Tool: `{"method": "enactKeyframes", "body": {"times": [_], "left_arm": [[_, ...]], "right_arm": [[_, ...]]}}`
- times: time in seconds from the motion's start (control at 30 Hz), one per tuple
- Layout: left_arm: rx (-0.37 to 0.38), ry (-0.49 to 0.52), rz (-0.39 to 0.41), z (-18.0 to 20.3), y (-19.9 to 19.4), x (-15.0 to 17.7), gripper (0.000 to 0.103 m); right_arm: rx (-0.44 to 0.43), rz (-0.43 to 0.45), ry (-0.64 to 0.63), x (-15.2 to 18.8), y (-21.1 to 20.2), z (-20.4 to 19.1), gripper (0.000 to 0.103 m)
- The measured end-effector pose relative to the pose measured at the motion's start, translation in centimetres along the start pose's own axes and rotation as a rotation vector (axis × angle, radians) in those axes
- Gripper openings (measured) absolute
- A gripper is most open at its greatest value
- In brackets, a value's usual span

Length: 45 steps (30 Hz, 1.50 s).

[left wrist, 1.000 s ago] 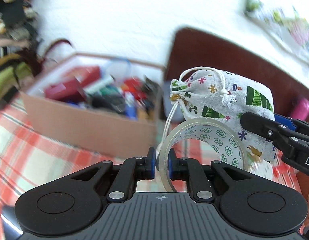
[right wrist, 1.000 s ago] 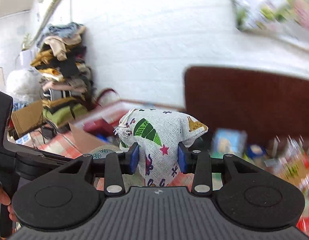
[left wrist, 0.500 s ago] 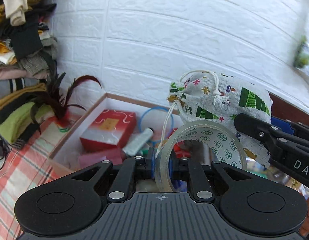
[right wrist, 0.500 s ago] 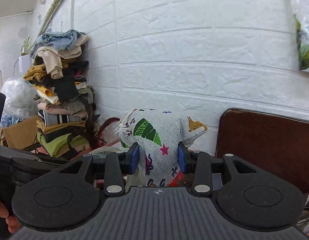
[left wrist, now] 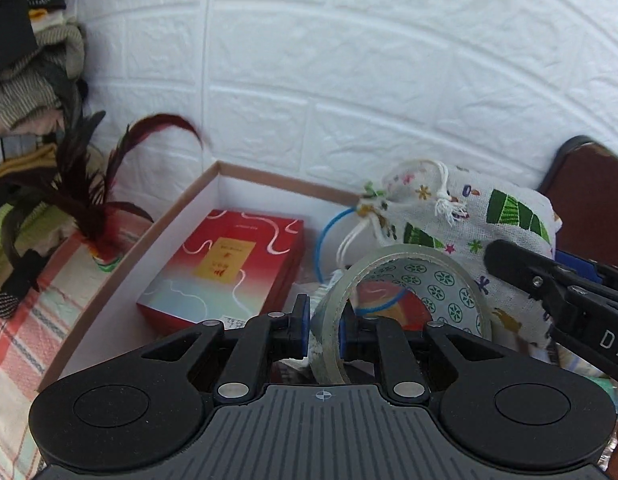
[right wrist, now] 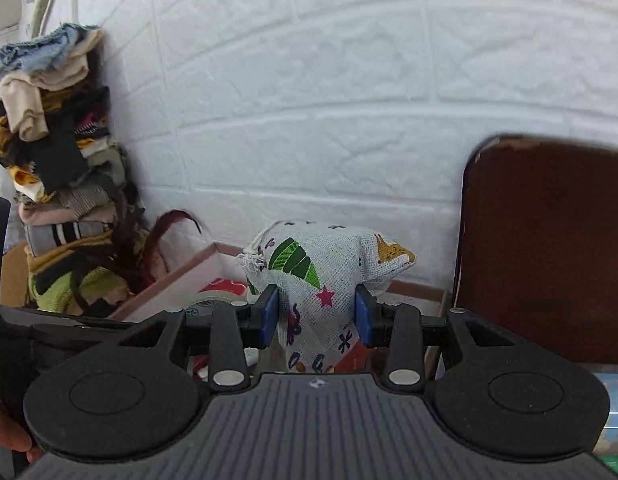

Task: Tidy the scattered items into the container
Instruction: 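Carry both items over the cardboard box and open both grippers, then move both grippers back to the pile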

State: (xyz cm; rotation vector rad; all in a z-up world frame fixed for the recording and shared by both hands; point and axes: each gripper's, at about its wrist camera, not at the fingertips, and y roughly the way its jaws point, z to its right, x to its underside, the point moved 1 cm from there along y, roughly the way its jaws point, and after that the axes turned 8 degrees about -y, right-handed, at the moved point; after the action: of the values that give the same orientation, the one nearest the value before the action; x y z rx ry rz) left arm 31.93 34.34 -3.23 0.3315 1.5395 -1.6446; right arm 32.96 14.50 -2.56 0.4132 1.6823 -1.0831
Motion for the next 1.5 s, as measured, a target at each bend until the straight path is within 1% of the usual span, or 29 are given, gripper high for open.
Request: {"method": "enactKeyframes", "body": {"times": [0.03,0.07,0.1,0.17,0.23,0.3,0.37,0.43,0.47,0.6,0.63,0.67,0.7,0.73,0.8,0.83,0.9,1.0,1.07,1.2,1.23,1.33,1.4,1.5], "left_arm": [[-0.019,-0.001,-0.001,-0.3,0.6,0.1,0.035],[-0.035,-0.016,-0.004,-0.7,1.0,0.1,0.051],[-0.033,-0.040,-0.003,-1.2,1.2,0.1,0.063],[-0.024,-0.071,-0.002,-2.1,1.2,0.0,0.062],[-0.041,-0.085,0.004,-2.5,1.0,0.0,0.062],[-0.050,-0.089,0.005,-2.7,0.7,0.2,0.062],[-0.041,-0.089,0.004,-2.5,0.2,0.3,0.061],[-0.034,-0.076,0.013,-2.0,-0.4,0.5,0.060],[-0.030,-0.068,0.019,-1.7,-0.8,0.6,0.060],[-0.045,-0.026,0.019,-0.7,-1.2,1.1,0.061],[-0.047,-0.019,0.020,-0.6,-1.4,1.2,0.065],[-0.049,-0.014,0.024,-0.4,-1.8,1.4,0.076],[-0.052,-0.012,0.033,-0.2,-2.3,1.6,0.084],[-0.054,-0.014,0.042,0.0,-2.9,1.8,0.092],[-0.039,-0.023,0.052,0.6,-4.3,2.3,0.092],[-0.030,-0.028,0.054,1.0,-5.0,2.7,0.093],[-0.013,-0.039,0.058,1.7,-6.3,3.6,0.095],[0.033,-0.054,0.056,2.7,-8.2,5.3,0.096],[0.051,-0.058,0.061,3.3,-9.6,6.7,0.096],[0.079,-0.055,0.080,5.1,-12.2,10.2,0.096],[0.086,-0.055,0.078,5.7,-12.6,11.0,0.096],[0.116,-0.050,0.062,7.7,-13.5,13.6,0.096],[0.145,-0.034,0.035,9.3,-13.5,15.2,0.096],[0.191,-0.008,-0.009,11.7,-13.1,17.7,0.096]], "right_arm": [[0.013,-0.011,-0.011,0.4,0.6,0.1,0.056],[0.023,-0.022,-0.019,0.8,1.0,0.2,0.071],[0.032,-0.022,-0.019,1.1,1.1,0.4,0.072],[0.044,-0.026,-0.016,1.6,1.2,0.8,0.070],[0.048,-0.034,-0.001,2.0,1.2,1.4,0.070],[0.042,-0.046,0.015,2.3,1.1,1.9,0.067],[0.033,-0.063,0.008,2.6,1.0,2.1,0.061],[0.018,-0.082,0.005,2.9,1.1,1.9,0.054],[0.009,-0.091,0.004,3.0,1.2,1.8,0.053],[-0.037,-0.137,0.003,3.5,1.4,1.0,0.052],[-0.038,-0.137,0.007,3.6,1.2,1.0,0.052],[-0.040,-0.135,0.011,3.7,0.9,0.9,0.052],[-0.044,-0.128,0.014,3.7,0.3,1.0,0.052],[-0.047,-0.121,0.018,3.6,-0.3,1.0,0.053],[-0.063,-0.098,0.028,3.6,-1.8,1.1,0.062],[-0.075,-0.081,0.034,3.5,-2.7,1.1,0.073],[-0.094,-0.020,0.039,3.6,-5.1,0.8,0.074],[-0.093,0.065,0.016,4.3,-8.9,0.5,0.080],[-0.086,0.091,0.028,5.1,-11.0,0.6,0.084],[-0.070,0.113,0.089,7.3,-14.9,1.0,0.085],[-0.065,0.118,0.108,8.0,-15.9,1.2,0.087],[-0.042,0.125,0.161,10.3,-18.7,2.1,0.088],[-0.024,0.125,0.190,11.9,-20.4,3.2,0.088],[0.027,0.122,0.216,14.2,-22.9,5.2,0.088]]}}
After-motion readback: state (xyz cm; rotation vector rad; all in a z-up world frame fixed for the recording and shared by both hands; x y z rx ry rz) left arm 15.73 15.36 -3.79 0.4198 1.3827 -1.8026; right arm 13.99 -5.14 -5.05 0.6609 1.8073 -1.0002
